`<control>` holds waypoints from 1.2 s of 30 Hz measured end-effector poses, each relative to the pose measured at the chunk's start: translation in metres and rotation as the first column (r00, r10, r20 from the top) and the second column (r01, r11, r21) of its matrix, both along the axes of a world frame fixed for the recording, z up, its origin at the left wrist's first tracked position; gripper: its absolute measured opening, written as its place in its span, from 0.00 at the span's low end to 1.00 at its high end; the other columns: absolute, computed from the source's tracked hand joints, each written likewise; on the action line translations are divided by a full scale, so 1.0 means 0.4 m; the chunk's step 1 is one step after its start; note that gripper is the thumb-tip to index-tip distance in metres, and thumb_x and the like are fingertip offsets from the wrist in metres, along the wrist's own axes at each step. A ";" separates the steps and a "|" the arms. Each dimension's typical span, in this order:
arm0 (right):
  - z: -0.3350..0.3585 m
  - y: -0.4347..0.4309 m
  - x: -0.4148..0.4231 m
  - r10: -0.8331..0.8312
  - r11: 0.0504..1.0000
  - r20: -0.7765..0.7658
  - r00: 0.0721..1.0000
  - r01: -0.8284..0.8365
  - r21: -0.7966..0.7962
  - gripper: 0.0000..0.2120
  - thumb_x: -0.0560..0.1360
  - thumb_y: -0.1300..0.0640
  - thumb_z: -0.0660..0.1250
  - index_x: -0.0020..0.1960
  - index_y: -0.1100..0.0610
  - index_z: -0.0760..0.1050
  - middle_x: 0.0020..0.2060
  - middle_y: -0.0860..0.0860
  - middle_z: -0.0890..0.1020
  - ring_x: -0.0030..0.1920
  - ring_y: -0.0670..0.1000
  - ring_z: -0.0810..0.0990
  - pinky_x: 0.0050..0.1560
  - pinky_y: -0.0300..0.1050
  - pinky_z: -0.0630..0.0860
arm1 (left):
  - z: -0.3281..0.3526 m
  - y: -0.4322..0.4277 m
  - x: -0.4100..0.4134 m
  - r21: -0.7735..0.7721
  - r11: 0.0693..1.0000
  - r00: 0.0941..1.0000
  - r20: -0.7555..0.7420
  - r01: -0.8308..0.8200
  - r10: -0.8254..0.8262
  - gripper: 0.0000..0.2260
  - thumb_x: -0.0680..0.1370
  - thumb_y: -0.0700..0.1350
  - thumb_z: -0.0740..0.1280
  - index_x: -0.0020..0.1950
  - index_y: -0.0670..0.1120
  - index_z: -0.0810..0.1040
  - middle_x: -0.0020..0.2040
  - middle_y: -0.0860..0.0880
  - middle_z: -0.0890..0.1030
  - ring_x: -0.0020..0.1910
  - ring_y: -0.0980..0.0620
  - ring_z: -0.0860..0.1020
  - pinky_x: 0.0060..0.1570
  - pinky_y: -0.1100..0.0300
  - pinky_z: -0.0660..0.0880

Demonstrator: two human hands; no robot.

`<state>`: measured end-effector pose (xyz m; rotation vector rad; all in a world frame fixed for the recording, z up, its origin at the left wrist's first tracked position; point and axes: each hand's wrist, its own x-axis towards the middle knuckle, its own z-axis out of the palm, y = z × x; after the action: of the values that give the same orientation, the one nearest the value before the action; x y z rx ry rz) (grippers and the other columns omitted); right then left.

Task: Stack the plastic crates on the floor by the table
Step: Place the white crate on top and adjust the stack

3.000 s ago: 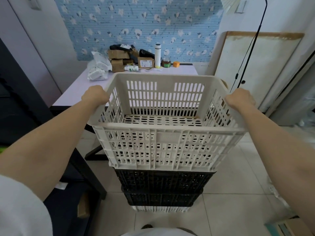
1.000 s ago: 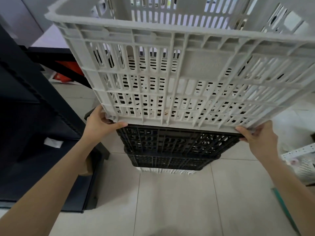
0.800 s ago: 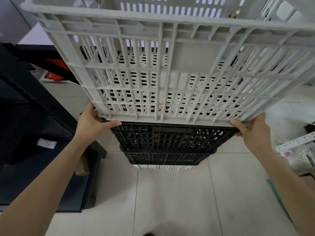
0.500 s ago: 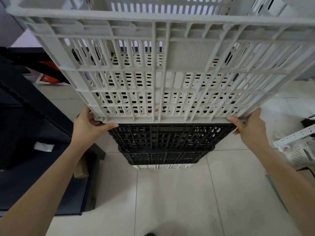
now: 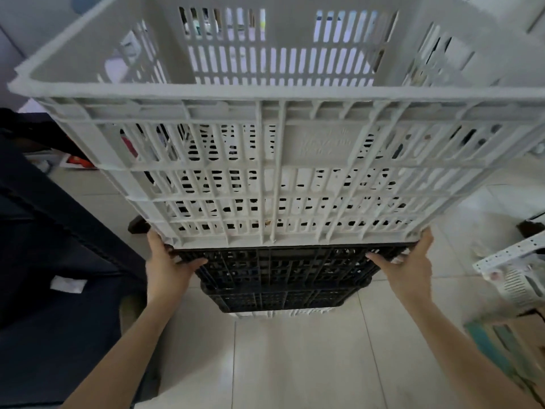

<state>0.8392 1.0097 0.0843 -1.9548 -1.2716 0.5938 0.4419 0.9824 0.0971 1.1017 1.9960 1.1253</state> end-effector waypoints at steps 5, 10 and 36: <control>-0.024 0.015 0.008 -0.033 0.999 0.078 0.996 0.032 0.015 0.48 0.60 0.50 0.81 0.69 0.51 0.53 0.44 0.46 0.78 0.46 0.60 0.83 0.50 0.53 0.78 | 0.005 0.017 -0.013 0.020 1.000 1.000 -0.028 0.013 -0.012 0.34 0.65 0.34 0.79 0.61 0.44 0.61 0.53 0.47 0.78 0.52 0.46 0.80 0.54 0.46 0.80; -0.029 0.054 -0.009 -0.032 0.998 0.070 0.997 0.029 0.052 0.48 0.58 0.45 0.79 0.67 0.52 0.54 0.44 0.45 0.77 0.44 0.57 0.82 0.50 0.53 0.78 | 0.022 0.067 -0.016 0.041 0.998 0.997 -0.062 0.037 -0.034 0.33 0.66 0.33 0.78 0.62 0.41 0.62 0.51 0.49 0.76 0.51 0.49 0.78 0.54 0.48 0.79; -0.045 0.323 -0.022 0.032 0.996 0.015 0.999 -0.033 0.083 0.49 0.61 0.49 0.80 0.70 0.47 0.51 0.56 0.54 0.81 0.51 0.60 0.82 0.54 0.51 0.77 | -0.019 0.298 -0.057 0.085 0.994 0.991 -0.120 0.075 -0.065 0.34 0.63 0.38 0.81 0.51 0.58 0.59 0.58 0.48 0.75 0.55 0.47 0.78 0.54 0.41 0.79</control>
<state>0.8305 1.1389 0.0663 -1.8765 -1.3183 0.5356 0.4191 1.1016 0.0894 1.3008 1.9950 1.1467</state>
